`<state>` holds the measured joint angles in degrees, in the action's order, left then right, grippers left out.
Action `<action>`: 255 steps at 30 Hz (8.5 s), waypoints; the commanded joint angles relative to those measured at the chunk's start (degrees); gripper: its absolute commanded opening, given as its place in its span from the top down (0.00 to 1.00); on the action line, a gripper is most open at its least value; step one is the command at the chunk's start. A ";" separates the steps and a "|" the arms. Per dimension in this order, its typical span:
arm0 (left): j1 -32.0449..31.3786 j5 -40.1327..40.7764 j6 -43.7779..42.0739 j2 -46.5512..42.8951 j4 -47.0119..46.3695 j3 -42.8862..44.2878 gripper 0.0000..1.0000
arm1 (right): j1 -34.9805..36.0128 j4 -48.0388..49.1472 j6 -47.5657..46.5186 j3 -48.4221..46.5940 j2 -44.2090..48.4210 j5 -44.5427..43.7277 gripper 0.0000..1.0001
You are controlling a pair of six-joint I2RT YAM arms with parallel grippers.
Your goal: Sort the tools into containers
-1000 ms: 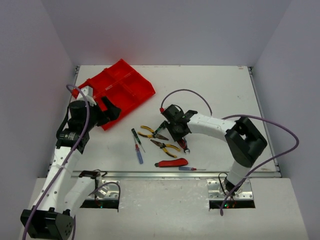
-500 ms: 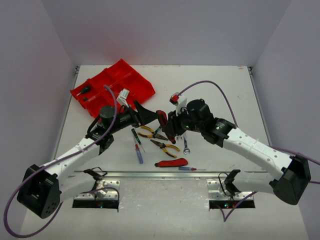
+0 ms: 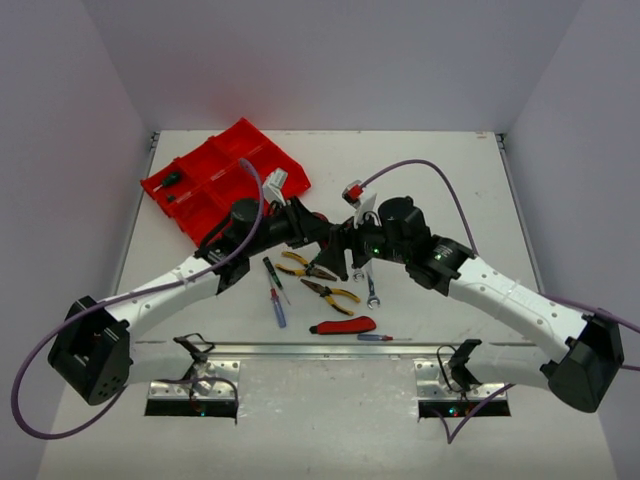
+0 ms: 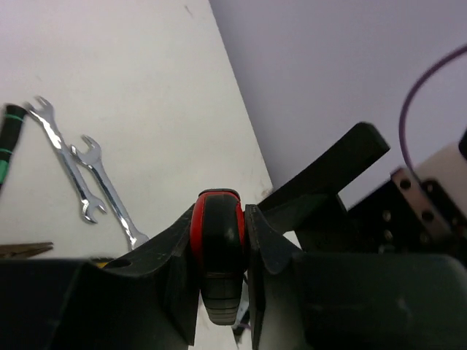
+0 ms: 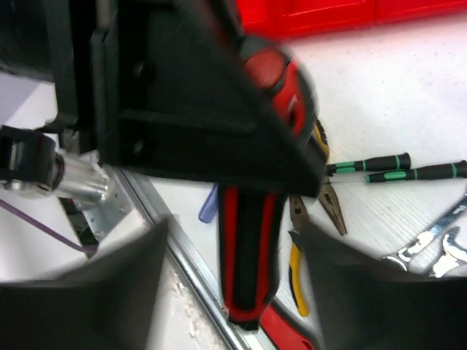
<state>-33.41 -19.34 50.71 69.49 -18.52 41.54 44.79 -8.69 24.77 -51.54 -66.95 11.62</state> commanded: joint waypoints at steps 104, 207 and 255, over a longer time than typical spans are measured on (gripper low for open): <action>31.72 9.85 -28.47 -34.96 43.39 0.82 0.00 | 23.33 -17.77 -31.18 -6.84 -33.06 -15.05 0.40; 27.47 54.10 -13.45 24.79 43.61 44.08 1.00 | 2.41 -16.14 4.09 -9.64 14.60 -29.14 0.01; 39.65 24.90 -28.70 33.33 42.40 66.24 0.00 | 2.18 -22.93 -6.90 -3.10 7.27 -25.18 0.01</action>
<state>6.39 7.39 14.62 116.53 20.05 104.56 47.28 -29.42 22.95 -51.87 -52.28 -13.08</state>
